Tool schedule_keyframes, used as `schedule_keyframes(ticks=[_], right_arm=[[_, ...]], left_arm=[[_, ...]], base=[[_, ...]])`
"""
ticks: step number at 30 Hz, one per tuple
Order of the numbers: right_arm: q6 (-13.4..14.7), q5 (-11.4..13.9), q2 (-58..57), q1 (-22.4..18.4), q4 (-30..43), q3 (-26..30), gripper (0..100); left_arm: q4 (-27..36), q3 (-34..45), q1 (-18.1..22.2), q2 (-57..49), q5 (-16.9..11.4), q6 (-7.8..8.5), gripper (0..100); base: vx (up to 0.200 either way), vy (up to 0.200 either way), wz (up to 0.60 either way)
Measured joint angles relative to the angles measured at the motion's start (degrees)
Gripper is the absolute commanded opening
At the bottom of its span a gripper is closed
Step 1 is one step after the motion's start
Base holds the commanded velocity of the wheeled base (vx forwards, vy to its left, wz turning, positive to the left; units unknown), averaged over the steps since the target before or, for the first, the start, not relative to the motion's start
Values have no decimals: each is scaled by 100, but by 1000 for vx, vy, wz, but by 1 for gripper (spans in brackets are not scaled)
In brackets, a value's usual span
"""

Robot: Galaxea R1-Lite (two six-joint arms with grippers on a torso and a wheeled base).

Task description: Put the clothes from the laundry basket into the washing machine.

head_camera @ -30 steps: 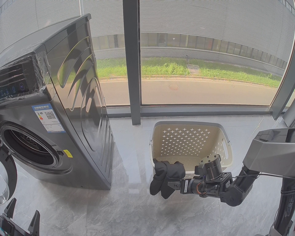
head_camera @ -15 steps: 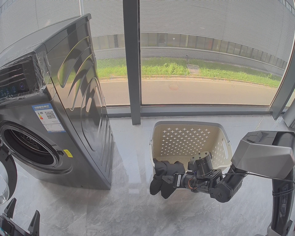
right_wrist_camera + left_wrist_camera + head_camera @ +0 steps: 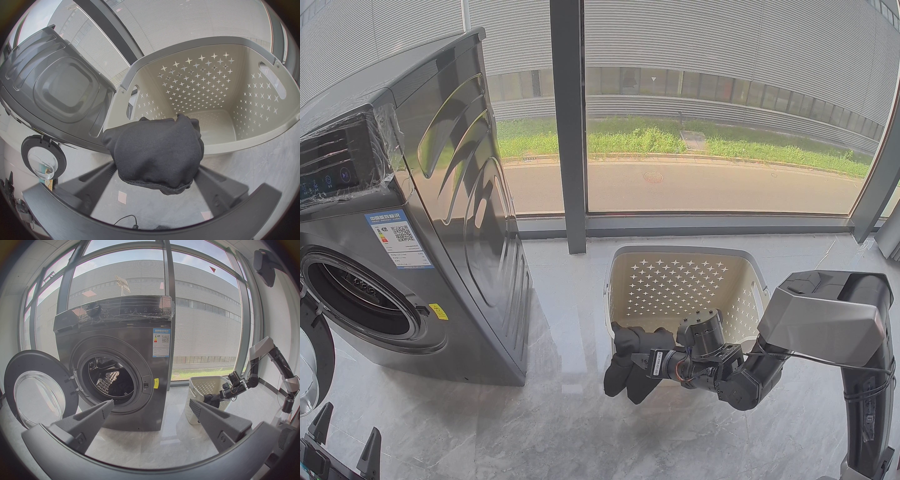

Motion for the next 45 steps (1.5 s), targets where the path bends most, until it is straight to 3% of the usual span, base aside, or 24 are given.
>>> schedule_keyframes(ticks=[13,24,38,45], right_arm=[[6,4,9,49,-22,96,0],[-101,-9,-653,93,-299,702,0],[-532,0,-2367,118,-723,1959,0],[-1191,55,-3076,121,-1368,2591,0]], left_arm=[[0,0,2,0,12,-50,100],[0,0,5,0,12,-55,100],[0,0,5,0,9,-55,100],[0,0,2,0,1,-60,100]], base=[[0,0,0],[0,0,0],[0,0,0],[0,0,0]])
